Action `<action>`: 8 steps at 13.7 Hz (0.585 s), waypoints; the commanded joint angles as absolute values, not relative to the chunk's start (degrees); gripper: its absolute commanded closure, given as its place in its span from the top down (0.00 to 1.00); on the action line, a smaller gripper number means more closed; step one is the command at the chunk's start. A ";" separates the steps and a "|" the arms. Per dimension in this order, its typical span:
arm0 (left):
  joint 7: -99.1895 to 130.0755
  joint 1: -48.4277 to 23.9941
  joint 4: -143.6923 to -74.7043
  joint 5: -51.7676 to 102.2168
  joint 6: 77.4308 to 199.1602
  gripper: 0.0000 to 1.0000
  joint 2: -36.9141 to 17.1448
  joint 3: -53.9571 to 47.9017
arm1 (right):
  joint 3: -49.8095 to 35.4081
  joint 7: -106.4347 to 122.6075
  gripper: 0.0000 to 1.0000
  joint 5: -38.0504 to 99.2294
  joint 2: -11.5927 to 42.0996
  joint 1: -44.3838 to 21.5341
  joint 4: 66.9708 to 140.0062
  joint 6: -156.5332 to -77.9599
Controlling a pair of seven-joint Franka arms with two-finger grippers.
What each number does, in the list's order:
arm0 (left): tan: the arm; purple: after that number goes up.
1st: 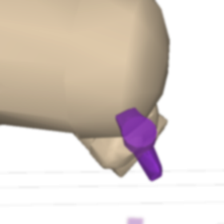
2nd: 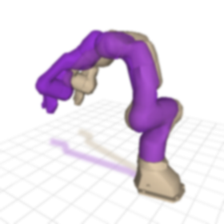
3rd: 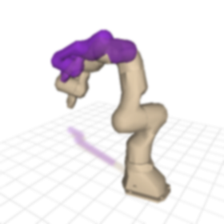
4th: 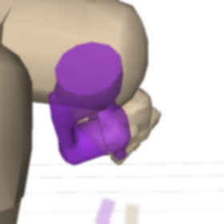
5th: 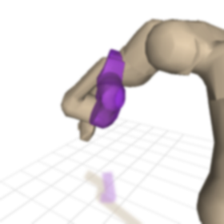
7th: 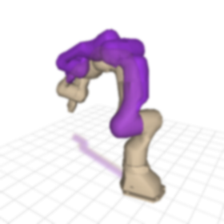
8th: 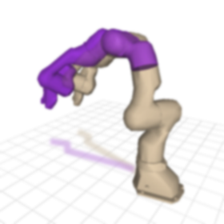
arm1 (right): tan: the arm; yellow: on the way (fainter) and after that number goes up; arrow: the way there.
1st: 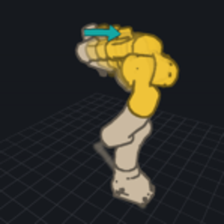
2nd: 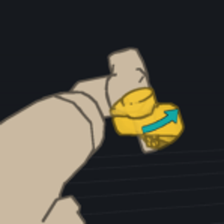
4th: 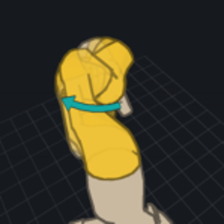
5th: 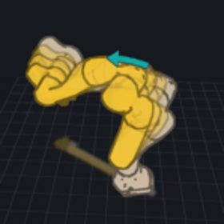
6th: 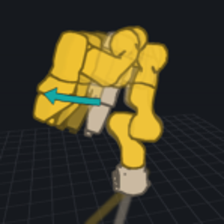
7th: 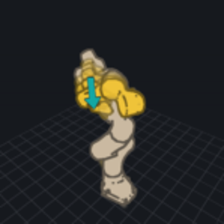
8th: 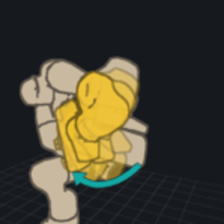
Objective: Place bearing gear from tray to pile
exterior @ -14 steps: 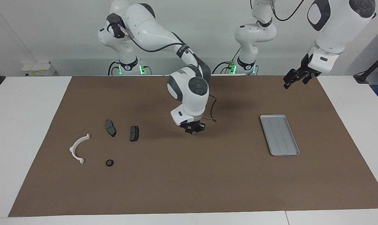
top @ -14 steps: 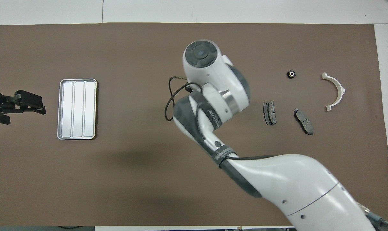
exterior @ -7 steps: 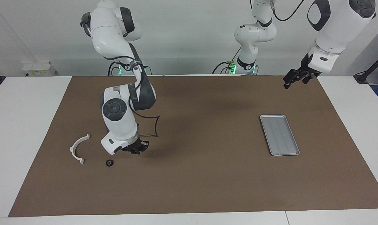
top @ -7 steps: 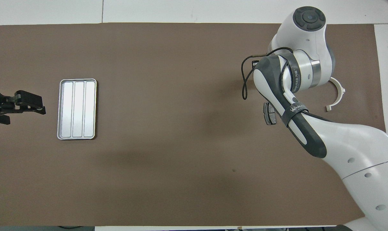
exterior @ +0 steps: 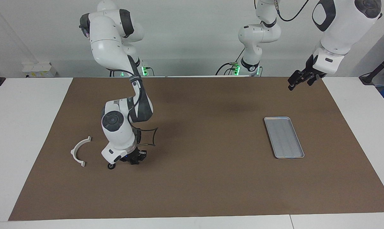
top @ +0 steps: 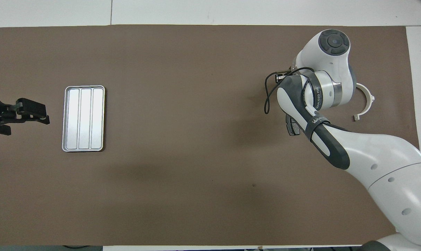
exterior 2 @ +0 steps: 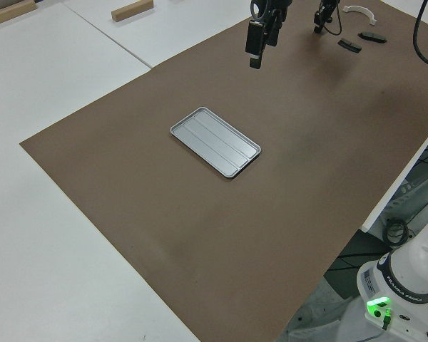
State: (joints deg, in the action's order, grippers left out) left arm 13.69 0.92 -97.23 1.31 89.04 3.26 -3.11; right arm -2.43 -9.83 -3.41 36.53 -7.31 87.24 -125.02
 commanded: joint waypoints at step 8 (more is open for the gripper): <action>13.71 0.18 -97.73 1.41 88.59 1.00 4.22 -2.46 | -2.99 -8.61 1.00 -3.78 35.24 -6.24 88.95 -126.47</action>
